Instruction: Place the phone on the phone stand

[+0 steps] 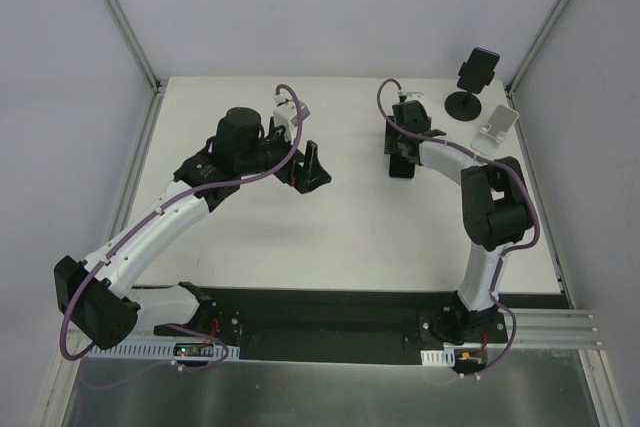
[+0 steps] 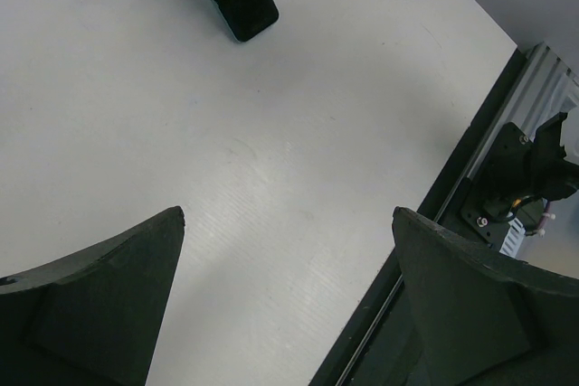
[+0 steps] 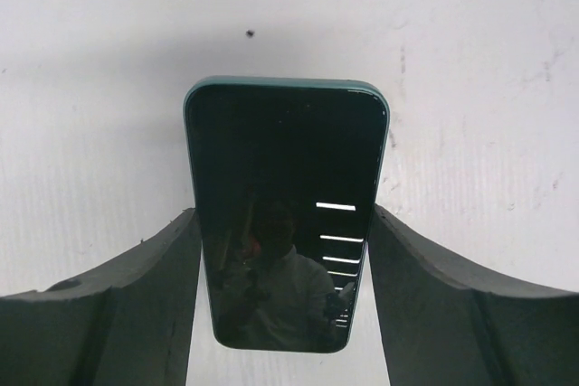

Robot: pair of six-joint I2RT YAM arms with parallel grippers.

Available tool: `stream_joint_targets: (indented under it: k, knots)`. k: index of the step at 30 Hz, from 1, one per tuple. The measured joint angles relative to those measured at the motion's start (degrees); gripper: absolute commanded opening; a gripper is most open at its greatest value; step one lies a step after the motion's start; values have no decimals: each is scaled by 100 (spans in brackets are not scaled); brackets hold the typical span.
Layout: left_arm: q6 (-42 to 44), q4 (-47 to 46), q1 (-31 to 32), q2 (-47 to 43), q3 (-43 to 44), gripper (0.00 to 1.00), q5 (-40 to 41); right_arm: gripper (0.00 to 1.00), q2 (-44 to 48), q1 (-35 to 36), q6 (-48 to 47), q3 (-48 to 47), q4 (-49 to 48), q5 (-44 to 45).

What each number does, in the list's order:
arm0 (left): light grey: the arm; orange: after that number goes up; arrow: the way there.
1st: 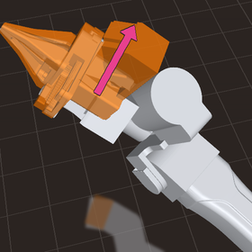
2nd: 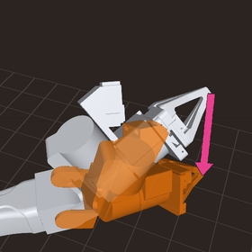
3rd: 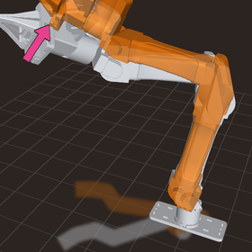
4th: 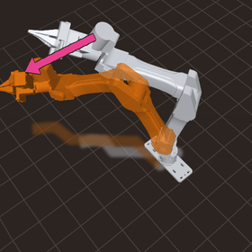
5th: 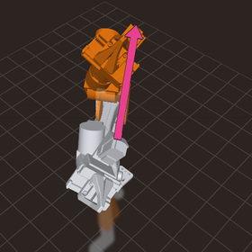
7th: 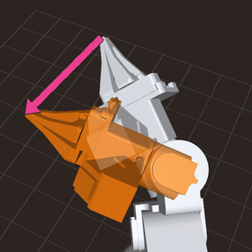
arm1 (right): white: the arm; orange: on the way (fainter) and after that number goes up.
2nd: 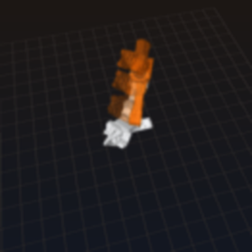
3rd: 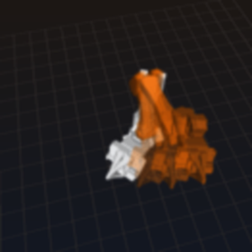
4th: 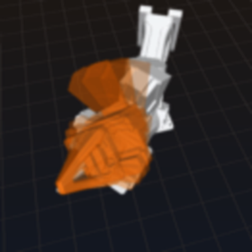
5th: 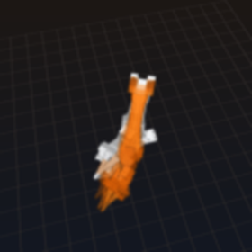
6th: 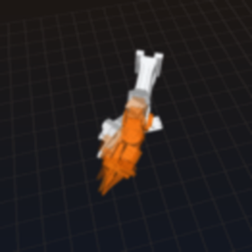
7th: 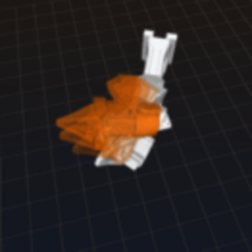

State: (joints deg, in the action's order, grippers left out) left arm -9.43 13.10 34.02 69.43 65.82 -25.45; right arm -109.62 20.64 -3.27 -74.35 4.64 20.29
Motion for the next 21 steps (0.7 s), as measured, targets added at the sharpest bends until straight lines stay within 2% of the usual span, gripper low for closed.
stream_joint_targets:
  k: [12, 21]
  knots:
    - [0, 0, 0, 0, 0, 97, 0, 1, 208, -341, 197, 380, -584, 85]
    - [0, 0, 0, 0, 0, 97, 0, 1, 754, -922, 181, 616, -1032, 649]
